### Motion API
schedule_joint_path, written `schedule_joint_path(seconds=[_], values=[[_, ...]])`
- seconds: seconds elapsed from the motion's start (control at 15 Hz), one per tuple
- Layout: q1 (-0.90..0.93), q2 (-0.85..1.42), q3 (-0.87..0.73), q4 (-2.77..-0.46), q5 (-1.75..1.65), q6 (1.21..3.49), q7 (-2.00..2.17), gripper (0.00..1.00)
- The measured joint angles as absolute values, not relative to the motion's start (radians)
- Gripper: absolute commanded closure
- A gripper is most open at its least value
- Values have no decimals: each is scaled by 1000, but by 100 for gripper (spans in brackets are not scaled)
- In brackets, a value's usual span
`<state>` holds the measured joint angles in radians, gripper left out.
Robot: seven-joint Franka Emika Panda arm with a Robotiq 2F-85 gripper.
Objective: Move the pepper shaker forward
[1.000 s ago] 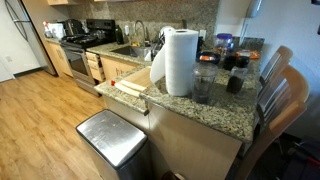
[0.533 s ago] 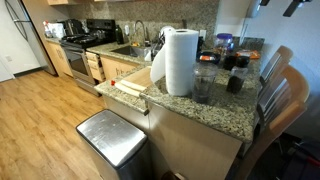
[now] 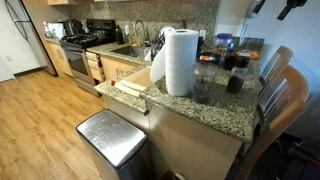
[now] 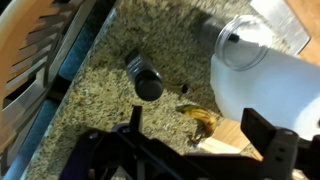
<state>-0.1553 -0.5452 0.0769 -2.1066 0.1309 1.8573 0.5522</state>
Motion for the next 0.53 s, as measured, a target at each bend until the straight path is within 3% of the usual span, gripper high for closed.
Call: schedule_joint_path(seconds=[0.53], values=[[-166,-531,66,-2138,90,1923,575,0]])
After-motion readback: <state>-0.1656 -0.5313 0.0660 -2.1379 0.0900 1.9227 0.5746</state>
